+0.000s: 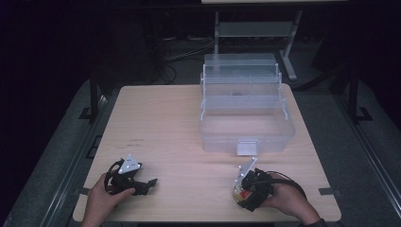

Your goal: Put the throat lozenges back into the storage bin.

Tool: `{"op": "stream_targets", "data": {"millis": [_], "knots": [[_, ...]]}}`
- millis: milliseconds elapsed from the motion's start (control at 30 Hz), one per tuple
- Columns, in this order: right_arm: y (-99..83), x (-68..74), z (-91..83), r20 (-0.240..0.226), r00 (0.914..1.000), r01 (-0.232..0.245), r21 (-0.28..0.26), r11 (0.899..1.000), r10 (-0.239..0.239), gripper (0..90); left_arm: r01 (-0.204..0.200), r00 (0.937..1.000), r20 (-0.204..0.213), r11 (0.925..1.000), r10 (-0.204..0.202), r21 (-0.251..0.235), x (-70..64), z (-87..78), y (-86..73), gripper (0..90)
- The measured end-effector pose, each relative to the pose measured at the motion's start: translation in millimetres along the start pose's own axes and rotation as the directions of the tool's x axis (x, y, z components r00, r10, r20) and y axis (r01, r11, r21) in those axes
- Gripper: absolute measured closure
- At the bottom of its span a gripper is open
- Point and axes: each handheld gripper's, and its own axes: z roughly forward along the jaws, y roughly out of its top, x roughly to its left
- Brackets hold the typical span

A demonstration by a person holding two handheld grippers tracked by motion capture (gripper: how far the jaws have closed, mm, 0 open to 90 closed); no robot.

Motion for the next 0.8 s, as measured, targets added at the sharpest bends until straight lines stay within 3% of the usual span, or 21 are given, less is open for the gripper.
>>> {"op": "stream_targets", "data": {"millis": [800], "knots": [[1.0,-6.4,-23.3,0.019,0.9994,-0.03,-0.033,0.999,0.031,19.6,0.0,1.0,0.0,1.0,0.0,0.0,0.0,0.0,0.0,10.7]]}}
